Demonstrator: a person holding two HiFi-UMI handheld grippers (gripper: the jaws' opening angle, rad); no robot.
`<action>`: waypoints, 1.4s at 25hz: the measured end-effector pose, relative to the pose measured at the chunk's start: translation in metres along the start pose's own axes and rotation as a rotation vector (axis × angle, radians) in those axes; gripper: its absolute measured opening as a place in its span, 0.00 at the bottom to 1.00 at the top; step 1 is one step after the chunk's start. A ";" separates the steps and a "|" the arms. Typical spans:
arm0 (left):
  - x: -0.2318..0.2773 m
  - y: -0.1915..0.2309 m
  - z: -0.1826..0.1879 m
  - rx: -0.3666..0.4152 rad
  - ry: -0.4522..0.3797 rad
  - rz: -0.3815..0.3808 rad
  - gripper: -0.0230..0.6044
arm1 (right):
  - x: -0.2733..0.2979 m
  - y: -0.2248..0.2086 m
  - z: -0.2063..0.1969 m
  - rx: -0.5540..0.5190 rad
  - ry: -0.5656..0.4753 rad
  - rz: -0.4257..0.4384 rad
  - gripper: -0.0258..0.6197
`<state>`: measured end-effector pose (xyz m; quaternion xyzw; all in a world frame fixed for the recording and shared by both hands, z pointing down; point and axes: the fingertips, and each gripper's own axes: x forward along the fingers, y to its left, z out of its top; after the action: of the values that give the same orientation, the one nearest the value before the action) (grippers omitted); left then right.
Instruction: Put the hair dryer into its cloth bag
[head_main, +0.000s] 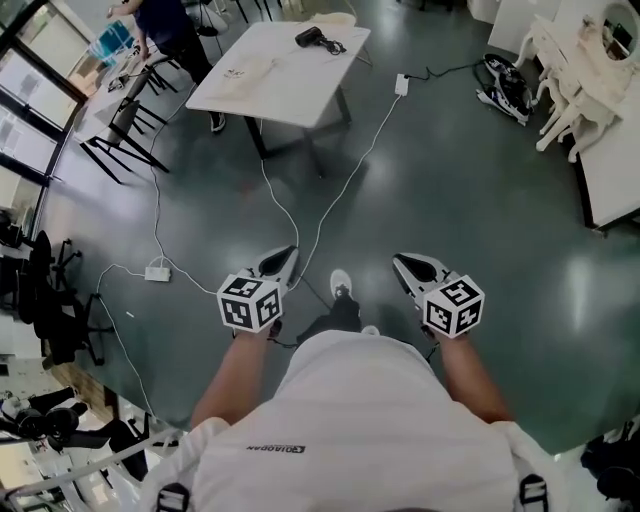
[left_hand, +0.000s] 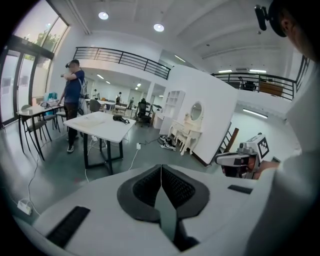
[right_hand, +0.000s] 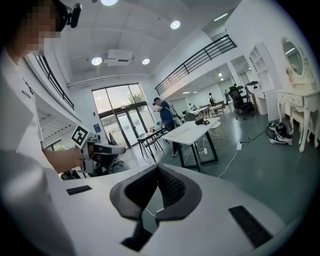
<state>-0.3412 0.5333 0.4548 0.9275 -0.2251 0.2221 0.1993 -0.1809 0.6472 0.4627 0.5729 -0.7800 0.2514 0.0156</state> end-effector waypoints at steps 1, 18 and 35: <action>0.008 0.002 0.008 0.004 -0.006 -0.009 0.09 | 0.001 -0.004 0.004 0.002 -0.005 -0.006 0.07; 0.099 0.106 0.149 0.019 -0.118 -0.032 0.09 | 0.127 -0.075 0.121 -0.117 0.039 -0.016 0.07; 0.156 0.197 0.172 0.051 -0.027 -0.082 0.09 | 0.250 -0.109 0.163 -0.205 0.150 -0.003 0.07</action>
<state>-0.2608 0.2404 0.4449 0.9435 -0.1839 0.2070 0.1818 -0.1254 0.3348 0.4392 0.5493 -0.7972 0.2126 0.1327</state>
